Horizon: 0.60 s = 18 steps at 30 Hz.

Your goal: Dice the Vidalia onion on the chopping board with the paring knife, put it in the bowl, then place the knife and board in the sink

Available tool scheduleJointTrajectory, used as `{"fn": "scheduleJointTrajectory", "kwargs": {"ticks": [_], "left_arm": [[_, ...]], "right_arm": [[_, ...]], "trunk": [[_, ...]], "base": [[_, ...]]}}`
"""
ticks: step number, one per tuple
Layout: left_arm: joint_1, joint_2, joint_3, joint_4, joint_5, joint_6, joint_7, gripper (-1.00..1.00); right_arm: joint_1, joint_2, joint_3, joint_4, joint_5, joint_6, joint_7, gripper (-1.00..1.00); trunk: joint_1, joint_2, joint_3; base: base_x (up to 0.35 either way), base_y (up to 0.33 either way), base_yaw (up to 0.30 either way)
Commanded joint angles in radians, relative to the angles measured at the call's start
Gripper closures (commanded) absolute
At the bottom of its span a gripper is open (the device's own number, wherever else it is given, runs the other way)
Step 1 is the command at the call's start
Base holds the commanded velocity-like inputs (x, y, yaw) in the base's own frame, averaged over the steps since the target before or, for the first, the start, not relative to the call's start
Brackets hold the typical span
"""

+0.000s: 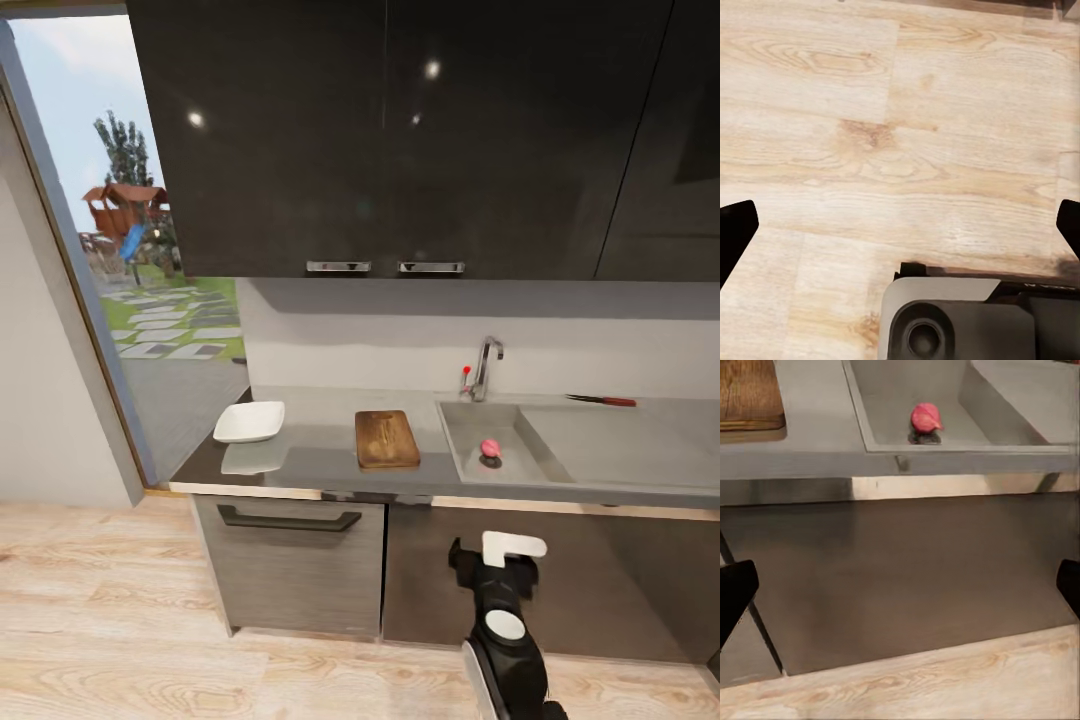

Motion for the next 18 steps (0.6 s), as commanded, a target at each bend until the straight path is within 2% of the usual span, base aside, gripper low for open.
{"fn": "scheduleJointTrajectory", "kwargs": {"ticks": [1,7,10,11,12,14,18], "left_arm": [[0.001,0.000,-0.001,-0.001,0.007,-0.001,0.000,-1.00],[0.001,0.000,-0.001,0.001,0.007,0.000,0.000,-1.00],[0.001,0.000,-0.001,0.002,0.007,0.000,0.000,-1.00],[0.001,0.000,-0.001,0.002,0.007,0.000,0.000,-1.00],[0.001,0.000,-0.001,0.003,0.007,0.000,0.000,-1.00],[0.001,0.000,-0.001,0.003,0.007,0.000,0.000,-1.00],[0.001,-0.001,-0.002,0.005,0.007,0.000,0.000,-1.00]], "right_arm": [[-0.033,0.000,0.001,-0.001,0.023,0.025,-0.003,-1.00],[-0.182,0.000,0.004,-0.001,0.097,0.117,-0.007,-1.00],[-0.257,0.000,0.005,-0.002,0.108,0.163,-0.007,-1.00],[-0.296,0.000,0.005,-0.001,0.110,0.184,-0.007,-1.00],[-0.380,0.000,0.005,0.004,0.111,0.231,-0.005,-1.00],[-0.457,0.000,0.005,0.010,0.109,0.284,-0.001,-1.00],[-0.564,0.000,0.005,0.050,0.106,0.335,0.003,-1.00]], "trunk": [[0.000,-0.001,0.000],[0.000,-0.001,0.000],[0.000,-0.001,0.000],[0.000,-0.001,0.000],[0.000,-0.001,0.000],[0.000,-0.001,0.000],[0.000,-0.001,0.000]], "base": [[0.000,0.000,0.000],[0.000,0.000,0.000],[0.000,0.000,0.000],[0.000,0.000,0.000],[0.000,0.000,0.000],[0.000,0.000,0.000],[0.000,0.000,0.000]]}}
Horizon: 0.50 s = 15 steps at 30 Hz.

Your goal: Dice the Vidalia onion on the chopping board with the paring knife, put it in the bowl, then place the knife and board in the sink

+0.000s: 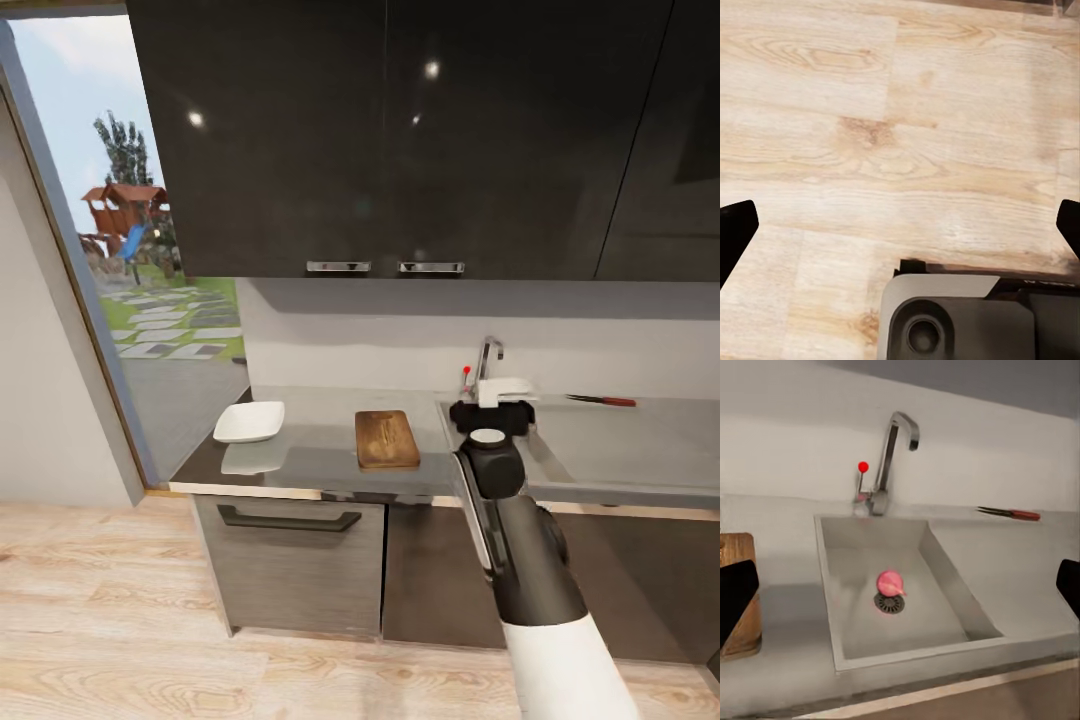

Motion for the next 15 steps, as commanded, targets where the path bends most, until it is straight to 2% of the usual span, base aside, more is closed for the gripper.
{"fn": "scheduleJointTrajectory", "kwargs": {"ticks": [1,3,5,9,12,14,15], "left_arm": [[0.001,0.000,-0.001,0.000,0.007,-0.001,0.000,-1.00],[0.001,0.000,-0.002,0.000,0.006,-0.001,-0.001,-1.00],[0.001,-0.001,-0.002,0.000,0.006,-0.001,-0.002,-1.00],[0.001,0.000,-0.003,0.000,0.006,-0.001,-0.002,-1.00],[0.001,0.001,-0.004,0.001,0.005,-0.001,-0.002,-1.00],[0.001,0.001,-0.004,0.009,0.005,0.002,-0.003,-1.00],[0.001,0.001,-0.004,0.013,0.005,0.002,-0.003,-1.00]], "right_arm": [[-0.039,0.000,0.001,0.030,0.000,0.014,-0.002,-1.00],[-0.096,0.000,0.001,0.094,-0.004,0.019,0.003,-1.00],[-0.178,0.000,0.000,0.199,-0.034,0.015,0.042,-1.00],[-0.252,0.000,-0.001,0.298,-0.060,0.006,0.111,-1.00],[-0.341,0.000,-0.003,0.404,-0.069,-0.002,0.183,-1.00],[-0.443,0.000,-0.015,0.501,-0.073,-0.006,0.286,-1.00],[-0.463,0.000,-0.020,0.525,-0.075,-0.007,0.314,-1.00]], "trunk": [[0.000,-0.001,0.000],[0.000,-0.001,0.000],[0.000,-0.001,0.000],[0.000,-0.001,0.000],[0.000,-0.001,0.000],[0.000,-0.001,0.000],[0.000,-0.001,0.000]], "base": [[0.000,0.000,0.000],[0.000,0.000,0.000],[0.000,0.000,0.000],[0.000,0.000,0.000],[0.000,0.000,0.000],[0.000,0.000,0.000],[0.007,0.000,0.000]]}}
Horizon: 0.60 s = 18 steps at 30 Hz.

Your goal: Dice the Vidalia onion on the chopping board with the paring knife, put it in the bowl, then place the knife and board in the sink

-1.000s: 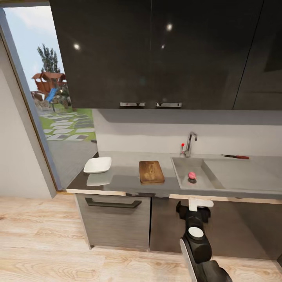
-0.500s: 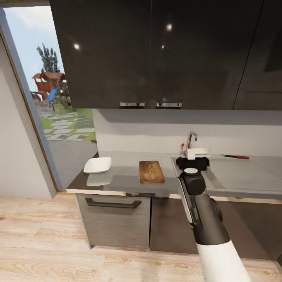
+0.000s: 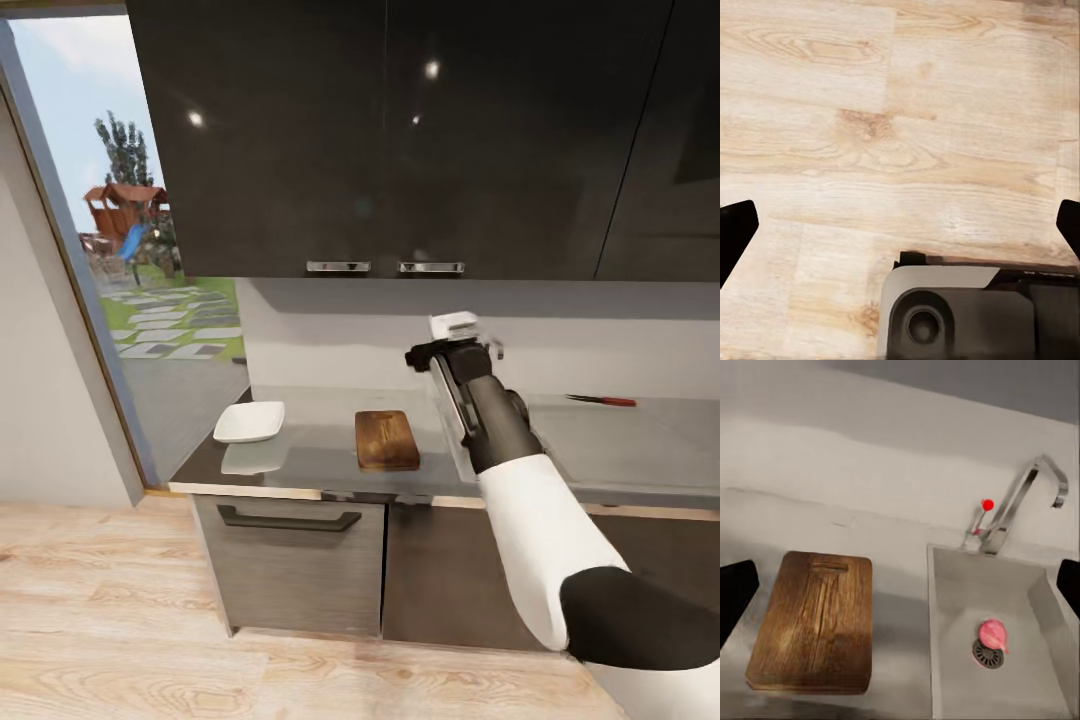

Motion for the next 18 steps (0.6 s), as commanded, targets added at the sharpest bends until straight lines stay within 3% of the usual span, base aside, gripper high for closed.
{"fn": "scheduleJointTrajectory", "kwargs": {"ticks": [1,4,8,12,18], "left_arm": [[0.001,0.000,0.000,0.011,0.006,-0.001,-0.001,-1.00],[0.001,0.000,0.001,0.045,0.006,0.000,-0.001,-1.00],[0.001,0.002,0.000,0.066,0.006,0.003,0.001,-1.00],[0.001,0.006,0.000,0.080,0.006,0.005,0.002,-1.00],[0.001,0.011,0.002,0.117,0.007,0.006,0.003,-1.00]], "right_arm": [[-0.037,0.000,-0.014,0.054,0.000,0.003,0.063,-1.00],[-0.091,-0.060,-0.060,0.180,-0.039,-0.033,0.213,-1.00],[-0.111,-0.103,-0.083,0.254,-0.065,-0.088,0.295,-1.00],[-0.116,-0.114,-0.087,0.278,-0.074,-0.104,0.321,-1.00],[-0.117,-0.110,-0.081,0.298,-0.077,-0.110,0.330,-1.00]], "trunk": [[0.000,-0.001,0.000],[0.000,-0.001,0.000],[0.000,-0.001,0.000],[0.000,-0.001,0.000],[0.000,-0.001,0.000]], "base": [[0.036,0.000,0.000],[0.070,-0.002,0.000],[0.120,-0.035,0.000],[0.198,-0.034,0.000],[0.288,-0.008,0.000]]}}
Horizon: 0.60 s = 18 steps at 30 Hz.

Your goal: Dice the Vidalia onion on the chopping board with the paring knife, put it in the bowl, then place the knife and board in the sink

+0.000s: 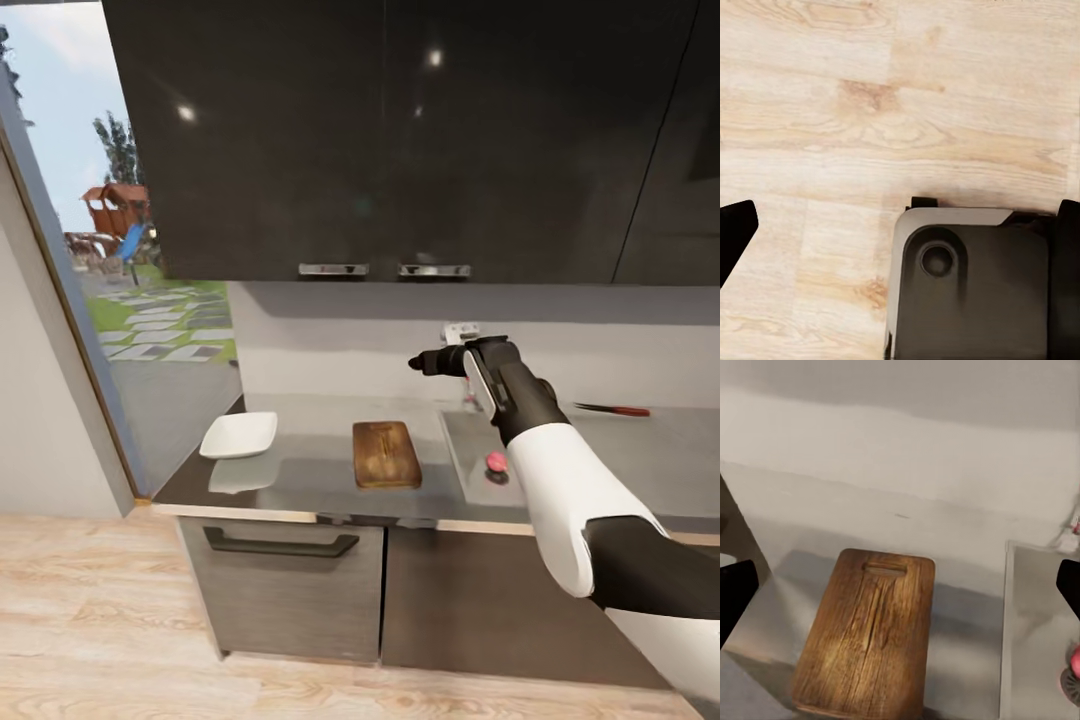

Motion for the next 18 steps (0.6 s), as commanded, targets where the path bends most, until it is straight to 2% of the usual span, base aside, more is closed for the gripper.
{"fn": "scheduleJointTrajectory", "kwargs": {"ticks": [1,14,16,18], "left_arm": [[0.001,0.000,0.000,0.004,0.007,-0.001,0.000,-1.00],[0.001,0.016,-0.001,0.037,0.010,-0.004,0.000,-1.00],[0.001,0.017,-0.001,0.040,0.010,-0.004,0.000,-1.00],[0.001,0.018,-0.001,0.043,0.010,-0.004,0.000,-1.00]], "right_arm": [[0.000,0.001,0.001,0.015,0.005,0.002,0.005,-1.00],[0.000,0.003,0.011,0.138,0.009,-0.016,0.016,-1.00],[0.000,0.002,0.033,0.159,0.013,-0.020,0.033,-1.00],[0.000,0.000,0.075,0.179,0.015,-0.030,0.060,-1.00]], "trunk": [[0.001,0.000,0.000],[0.001,0.000,0.000],[0.001,0.000,0.000],[0.001,0.000,0.000]], "base": [[0.312,-0.002,0.000],[0.318,0.000,0.000],[0.321,0.000,0.000],[0.321,0.000,0.000]]}}
